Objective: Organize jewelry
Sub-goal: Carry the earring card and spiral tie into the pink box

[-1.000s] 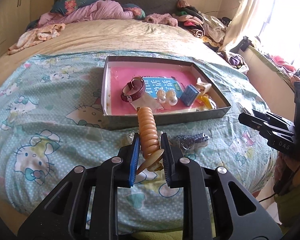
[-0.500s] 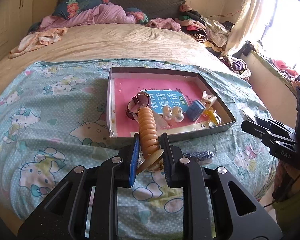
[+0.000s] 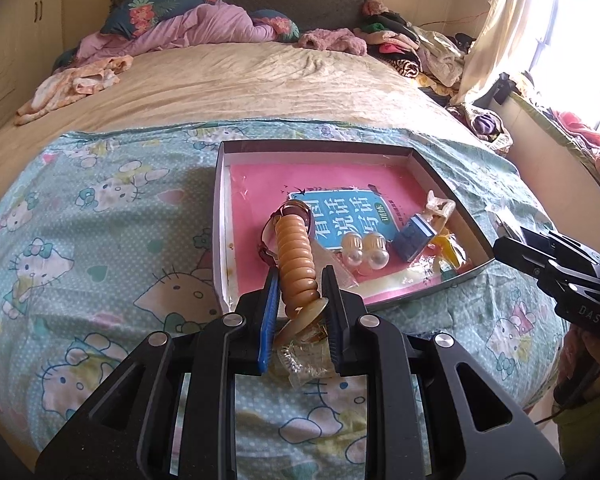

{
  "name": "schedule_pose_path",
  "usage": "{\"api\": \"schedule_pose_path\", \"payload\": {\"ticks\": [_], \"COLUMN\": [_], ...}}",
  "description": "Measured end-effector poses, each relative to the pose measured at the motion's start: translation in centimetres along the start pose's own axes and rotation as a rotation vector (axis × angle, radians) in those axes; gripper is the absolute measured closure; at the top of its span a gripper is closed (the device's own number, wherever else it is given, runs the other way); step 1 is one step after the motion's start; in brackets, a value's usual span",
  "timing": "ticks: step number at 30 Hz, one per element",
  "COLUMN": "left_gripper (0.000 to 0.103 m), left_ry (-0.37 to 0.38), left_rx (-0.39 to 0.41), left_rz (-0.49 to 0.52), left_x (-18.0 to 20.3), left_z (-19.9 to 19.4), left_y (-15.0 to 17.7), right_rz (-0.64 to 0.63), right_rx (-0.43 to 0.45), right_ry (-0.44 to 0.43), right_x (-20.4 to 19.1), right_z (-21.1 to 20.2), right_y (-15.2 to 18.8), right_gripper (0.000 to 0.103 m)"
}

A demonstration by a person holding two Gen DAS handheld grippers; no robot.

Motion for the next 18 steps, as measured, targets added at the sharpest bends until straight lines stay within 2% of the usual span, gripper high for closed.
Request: {"api": "schedule_pose_path", "payload": {"ticks": [18], "left_gripper": [0.089], "left_ry": [-0.014], "left_rx": [-0.068], "left_rz": [0.004], "left_x": [-1.3], "left_z": [3.5], "left_y": [-0.9], "right_rz": [-0.017], "right_rx": [-0.051], "right_ry": [-0.06], "right_x": [-1.3], "right_z": [5.4], "right_y": [-2.0], "right_gripper": [0.064]}}
Point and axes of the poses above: each gripper's, at about its wrist camera, not at the fingertips, and z roughly the way its jaws point, x to its right, y to its underside, the point moved 2 cm from there along z, roughly the way its jaws point, and after that the axes turned 12 degrees about z, right-handed, at the moved point
